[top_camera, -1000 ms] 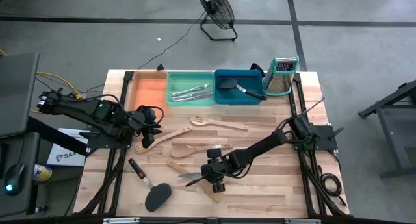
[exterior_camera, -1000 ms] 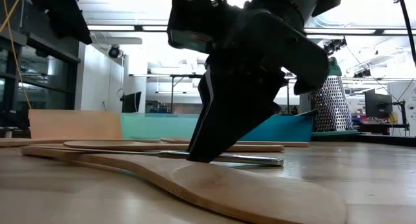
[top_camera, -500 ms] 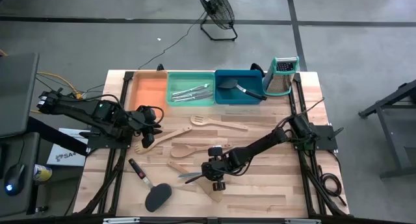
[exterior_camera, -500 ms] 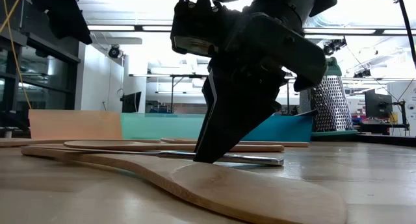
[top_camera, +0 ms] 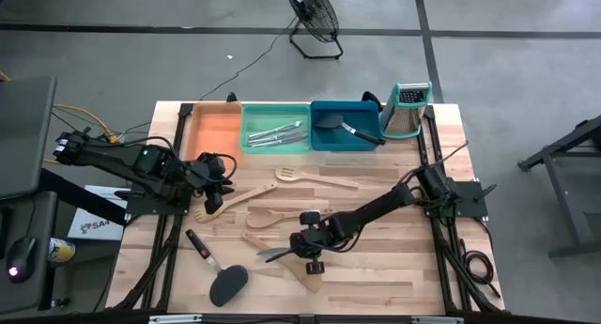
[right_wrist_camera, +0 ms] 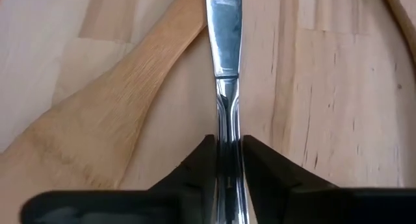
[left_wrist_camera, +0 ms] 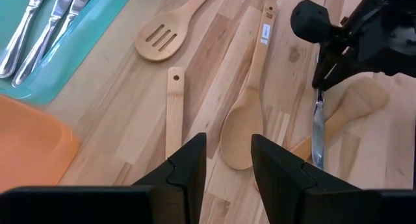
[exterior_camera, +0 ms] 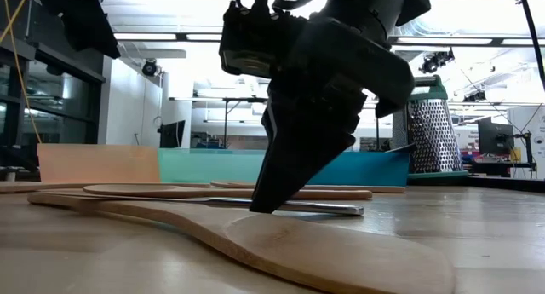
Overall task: Pick & Place Kitchen Items
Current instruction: Put the silver table knife into the green bin
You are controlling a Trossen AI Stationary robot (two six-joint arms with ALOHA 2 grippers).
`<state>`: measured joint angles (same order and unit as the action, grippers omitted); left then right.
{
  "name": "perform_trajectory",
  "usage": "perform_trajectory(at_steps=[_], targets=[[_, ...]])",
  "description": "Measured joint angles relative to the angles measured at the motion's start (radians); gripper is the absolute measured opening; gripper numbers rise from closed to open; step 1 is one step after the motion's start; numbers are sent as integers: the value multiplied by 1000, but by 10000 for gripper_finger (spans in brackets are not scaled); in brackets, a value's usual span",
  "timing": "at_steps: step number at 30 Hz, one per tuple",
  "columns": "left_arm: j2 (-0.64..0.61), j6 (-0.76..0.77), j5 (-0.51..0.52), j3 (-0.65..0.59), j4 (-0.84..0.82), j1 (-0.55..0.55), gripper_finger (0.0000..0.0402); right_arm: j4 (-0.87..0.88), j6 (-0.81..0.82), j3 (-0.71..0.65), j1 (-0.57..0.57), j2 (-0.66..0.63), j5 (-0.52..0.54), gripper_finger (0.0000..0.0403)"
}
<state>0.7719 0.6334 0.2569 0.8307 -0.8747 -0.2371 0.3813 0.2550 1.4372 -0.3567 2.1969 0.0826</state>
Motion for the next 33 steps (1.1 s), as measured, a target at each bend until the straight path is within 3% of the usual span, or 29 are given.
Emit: perform_trajectory(at_steps=[4,14,33], targets=[[0,0,0,0,-17,0,119,-7,7,0,0,-1,-14,35],[0,0,0,0,-18,1,119,-48,110,-6,1,-31,-62,35],[0,0,0,0,-13,1,119,-39,169,-8,9,-130,-1,35]])
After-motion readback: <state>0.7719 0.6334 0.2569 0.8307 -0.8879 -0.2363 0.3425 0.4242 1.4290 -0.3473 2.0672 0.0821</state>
